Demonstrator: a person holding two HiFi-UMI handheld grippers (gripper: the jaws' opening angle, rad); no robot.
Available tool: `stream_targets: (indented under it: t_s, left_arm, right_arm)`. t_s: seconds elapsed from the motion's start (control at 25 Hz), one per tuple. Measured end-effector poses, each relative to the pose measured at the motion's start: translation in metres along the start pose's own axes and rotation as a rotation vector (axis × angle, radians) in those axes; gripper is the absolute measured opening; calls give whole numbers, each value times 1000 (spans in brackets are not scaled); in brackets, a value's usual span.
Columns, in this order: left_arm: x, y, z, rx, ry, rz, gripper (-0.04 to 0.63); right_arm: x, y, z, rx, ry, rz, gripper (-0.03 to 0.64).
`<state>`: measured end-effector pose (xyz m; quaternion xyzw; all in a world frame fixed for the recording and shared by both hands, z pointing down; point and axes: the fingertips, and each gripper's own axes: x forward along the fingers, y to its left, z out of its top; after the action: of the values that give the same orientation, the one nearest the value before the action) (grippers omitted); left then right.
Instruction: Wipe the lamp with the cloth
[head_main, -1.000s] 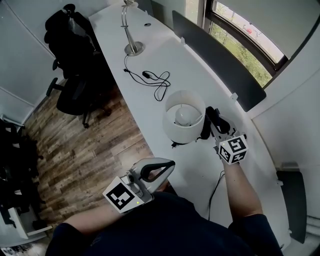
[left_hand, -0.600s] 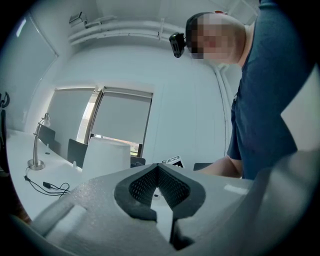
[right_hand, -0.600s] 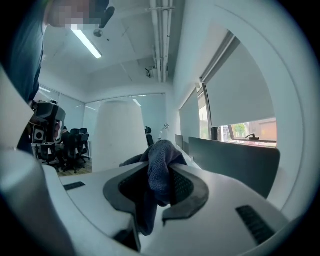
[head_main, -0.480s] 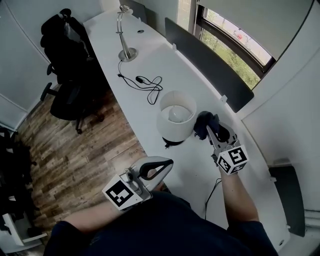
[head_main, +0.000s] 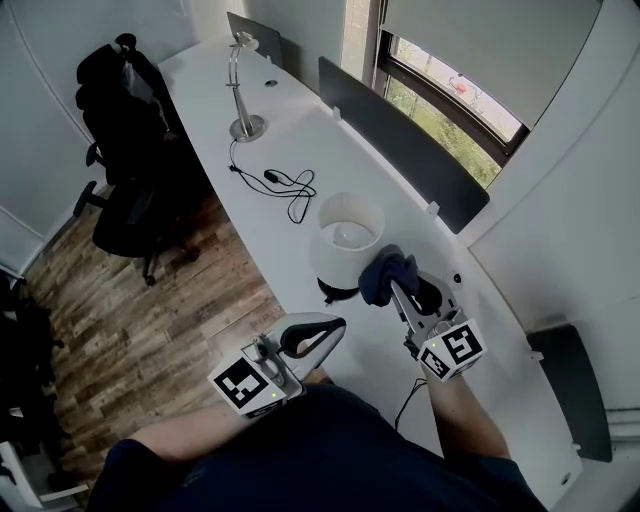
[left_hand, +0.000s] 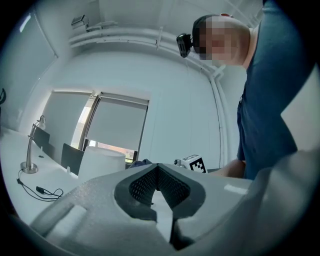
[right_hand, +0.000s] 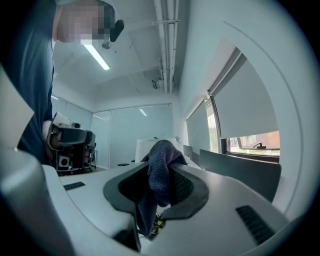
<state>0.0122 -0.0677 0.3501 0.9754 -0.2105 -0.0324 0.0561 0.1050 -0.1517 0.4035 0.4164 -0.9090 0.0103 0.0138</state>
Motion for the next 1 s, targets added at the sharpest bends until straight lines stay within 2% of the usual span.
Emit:
stream_targets:
  t_s: [0.2, 0.36, 0.52, 0.64, 0.88, 1.0]
  left_arm:
    - [-7, 2, 3, -4, -18, -4, 2]
    - [-12, 4, 20, 10, -100, -17, 2]
    - [-19, 5, 20, 5, -65, -9, 2]
    - [-25, 3, 19, -3, -77, -7, 2]
    - [-33, 10, 8, -3, -42, 26, 2]
    - [-35, 9, 9, -6, -54, 29, 2]
  right_arm:
    - [-5, 34, 24, 15, -41, 41, 94]
    - [-4, 62, 42, 29, -80, 82, 94]
    - [-4, 87, 57, 29, -98, 123, 94]
    - [-5, 102, 63, 25, -103, 152, 94]
    - [-1, 123, 51, 38, -79, 192, 94]
    - [0, 130, 45, 41, -72, 206, 95]
